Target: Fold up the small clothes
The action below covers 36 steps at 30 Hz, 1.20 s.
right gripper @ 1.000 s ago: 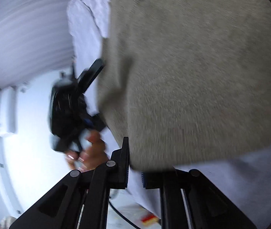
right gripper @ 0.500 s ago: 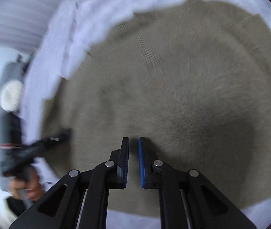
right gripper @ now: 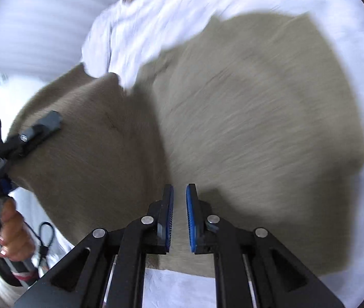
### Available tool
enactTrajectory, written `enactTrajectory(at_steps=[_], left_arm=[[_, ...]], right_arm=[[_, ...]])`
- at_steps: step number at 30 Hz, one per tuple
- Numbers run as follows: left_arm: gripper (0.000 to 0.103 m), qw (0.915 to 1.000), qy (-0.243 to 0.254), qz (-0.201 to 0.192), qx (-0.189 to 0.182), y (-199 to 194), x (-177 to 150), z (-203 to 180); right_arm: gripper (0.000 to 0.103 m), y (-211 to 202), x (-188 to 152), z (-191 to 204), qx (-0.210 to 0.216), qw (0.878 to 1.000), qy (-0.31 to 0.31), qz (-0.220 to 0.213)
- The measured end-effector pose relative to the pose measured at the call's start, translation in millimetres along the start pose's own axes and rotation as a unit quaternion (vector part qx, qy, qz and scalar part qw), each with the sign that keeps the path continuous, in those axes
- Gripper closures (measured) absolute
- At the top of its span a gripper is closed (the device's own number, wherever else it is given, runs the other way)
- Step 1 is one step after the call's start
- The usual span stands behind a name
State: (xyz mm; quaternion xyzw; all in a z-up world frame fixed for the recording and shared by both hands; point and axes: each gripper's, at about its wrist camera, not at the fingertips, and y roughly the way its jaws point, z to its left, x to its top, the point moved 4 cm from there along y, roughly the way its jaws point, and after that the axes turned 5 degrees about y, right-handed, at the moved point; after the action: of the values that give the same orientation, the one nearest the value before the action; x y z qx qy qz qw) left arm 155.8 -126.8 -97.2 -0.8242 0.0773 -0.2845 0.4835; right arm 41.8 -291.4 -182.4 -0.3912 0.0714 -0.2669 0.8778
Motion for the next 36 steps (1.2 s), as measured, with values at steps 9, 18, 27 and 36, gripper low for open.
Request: enactTrajectory(at_steps=[9, 18, 27, 36], left_arm=[[0.055, 0.9968, 0.035, 0.070, 0.015, 93.3, -13.9, -66.2], [0.027, 0.9982, 0.037, -0.043, -0.018, 15.6, -4.8, -54.6], [0.027, 0.9895, -0.092, 0.014, 0.110, 37.4, -54.8, 63.7], [0.027, 0.9887, -0.096, 0.012, 0.115, 40.5, -68.6, 59.3]], right_arm=[[0.087, -9.0, 13.5, -84.6, 0.081, 0.988, 0.134, 0.014], [0.052, 0.2, 13.4, -92.3, 0.200, 0.951, 0.236, -0.029], [0.029, -9.6, 13.2, -108.6, 0.337, 0.883, 0.320, -0.065], [0.084, -4.8, 42.0, -48.1, 0.107, 0.985, 0.137, -0.021]])
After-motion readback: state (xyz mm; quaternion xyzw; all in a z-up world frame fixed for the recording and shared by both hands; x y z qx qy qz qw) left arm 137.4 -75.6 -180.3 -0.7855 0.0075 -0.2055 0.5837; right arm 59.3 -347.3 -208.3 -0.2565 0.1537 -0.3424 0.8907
